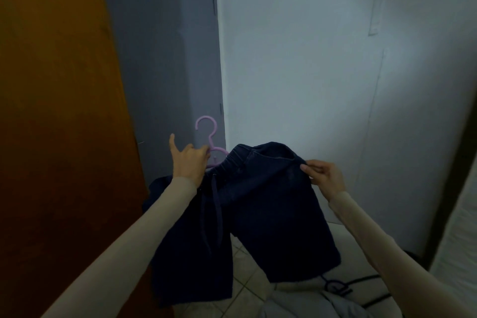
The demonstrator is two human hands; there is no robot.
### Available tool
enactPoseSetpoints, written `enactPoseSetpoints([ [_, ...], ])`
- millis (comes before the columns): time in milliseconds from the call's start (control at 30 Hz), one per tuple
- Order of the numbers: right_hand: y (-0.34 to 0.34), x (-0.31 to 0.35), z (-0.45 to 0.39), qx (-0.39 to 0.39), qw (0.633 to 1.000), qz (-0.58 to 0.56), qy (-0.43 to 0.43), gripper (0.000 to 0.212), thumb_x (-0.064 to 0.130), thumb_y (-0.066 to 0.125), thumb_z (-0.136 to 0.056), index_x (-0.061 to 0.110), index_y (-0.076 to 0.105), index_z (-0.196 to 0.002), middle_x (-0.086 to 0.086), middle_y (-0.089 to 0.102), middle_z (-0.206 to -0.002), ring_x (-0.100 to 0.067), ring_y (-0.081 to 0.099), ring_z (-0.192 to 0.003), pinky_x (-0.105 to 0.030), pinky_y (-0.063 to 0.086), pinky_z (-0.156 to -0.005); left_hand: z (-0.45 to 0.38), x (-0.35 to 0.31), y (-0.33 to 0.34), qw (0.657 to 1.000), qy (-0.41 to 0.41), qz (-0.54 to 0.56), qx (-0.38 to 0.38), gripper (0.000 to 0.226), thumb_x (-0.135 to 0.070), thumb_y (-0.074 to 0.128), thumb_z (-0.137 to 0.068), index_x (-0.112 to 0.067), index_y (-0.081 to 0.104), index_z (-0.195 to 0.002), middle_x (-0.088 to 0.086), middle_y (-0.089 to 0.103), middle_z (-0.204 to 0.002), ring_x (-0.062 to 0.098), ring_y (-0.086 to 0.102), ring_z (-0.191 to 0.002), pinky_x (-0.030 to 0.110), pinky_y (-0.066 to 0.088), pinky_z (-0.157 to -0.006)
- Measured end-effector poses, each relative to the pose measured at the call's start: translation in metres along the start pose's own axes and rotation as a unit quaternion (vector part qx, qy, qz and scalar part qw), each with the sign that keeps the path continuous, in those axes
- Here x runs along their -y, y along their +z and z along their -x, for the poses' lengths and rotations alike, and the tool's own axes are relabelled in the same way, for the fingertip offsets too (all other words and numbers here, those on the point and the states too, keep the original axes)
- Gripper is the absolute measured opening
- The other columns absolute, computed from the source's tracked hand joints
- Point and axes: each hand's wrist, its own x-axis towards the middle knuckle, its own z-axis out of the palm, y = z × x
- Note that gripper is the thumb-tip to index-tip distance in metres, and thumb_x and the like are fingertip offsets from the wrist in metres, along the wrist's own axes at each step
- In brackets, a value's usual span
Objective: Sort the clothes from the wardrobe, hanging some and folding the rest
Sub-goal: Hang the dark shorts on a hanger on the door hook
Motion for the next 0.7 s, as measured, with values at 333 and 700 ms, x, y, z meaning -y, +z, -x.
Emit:
enactPoseSetpoints([
  [333,0.0,0.018,-0.017,-0.178,0.983,0.034,-0.022,0.018,0.01,0.067,-0.084,-0.003,0.07,-0.096,-0.008,0.065,-0.088,-0.009,0.057,-0.065,-0.006,0.042,-0.059,-0.002,-0.006,0.009,0.985,-0.052,0.166,0.024,0.024,-0.012,0.043,-0.099,-0.006,0.057,-0.117,0.015,0.066,-0.095,0.028,0.063,-0.083,0.035,0.05,-0.07],
  [700,-0.016,0.003,0.002,-0.01,0.97,0.181,0.162,0.029,-0.009,0.057,-0.083,-0.005,0.06,-0.112,-0.019,0.062,-0.105,-0.026,0.057,-0.096,-0.008,0.042,-0.052,-0.004,-0.022,-0.008,0.972,-0.083,0.218,-0.022,0.024,-0.012,0.044,-0.098,-0.006,0.063,-0.112,0.02,0.066,-0.102,0.036,0.061,-0.091,0.032,0.034,-0.065],
])
